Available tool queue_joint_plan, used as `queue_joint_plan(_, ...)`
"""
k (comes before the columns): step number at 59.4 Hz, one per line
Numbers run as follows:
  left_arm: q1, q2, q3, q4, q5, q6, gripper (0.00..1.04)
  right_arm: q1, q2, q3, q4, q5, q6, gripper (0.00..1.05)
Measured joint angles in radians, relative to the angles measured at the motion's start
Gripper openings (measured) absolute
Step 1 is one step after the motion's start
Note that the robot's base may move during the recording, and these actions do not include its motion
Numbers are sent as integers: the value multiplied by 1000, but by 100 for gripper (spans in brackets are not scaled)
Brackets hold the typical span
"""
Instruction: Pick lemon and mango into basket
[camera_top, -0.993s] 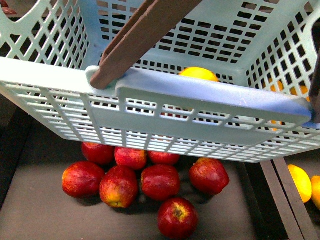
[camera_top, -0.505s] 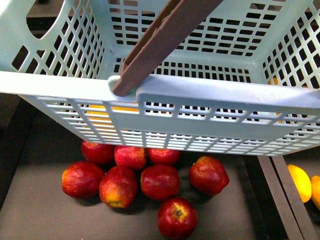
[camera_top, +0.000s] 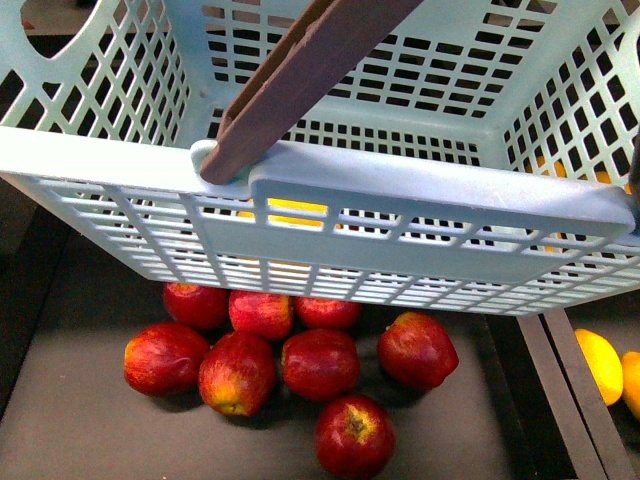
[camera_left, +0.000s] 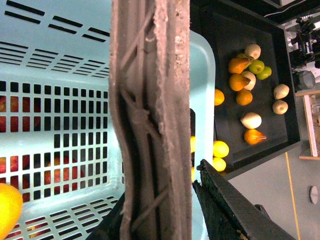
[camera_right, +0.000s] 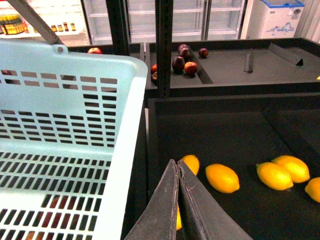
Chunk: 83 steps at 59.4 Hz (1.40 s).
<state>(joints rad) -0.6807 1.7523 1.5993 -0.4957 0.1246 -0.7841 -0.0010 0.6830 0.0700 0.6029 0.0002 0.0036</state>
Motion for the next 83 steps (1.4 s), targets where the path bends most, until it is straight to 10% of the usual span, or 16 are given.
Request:
queue_joint_plan(10,0,0,0,0,0,0,27,0,-85,-24,-61,0,0,4)
queue_joint_plan(39,-6,0,0,0,0,1,27,0,-102,-29,-68,5,0,98)
queue_joint_plan(83,0,0,-1,0,2,2,26,0,-102,-31,-68,1,0,96)
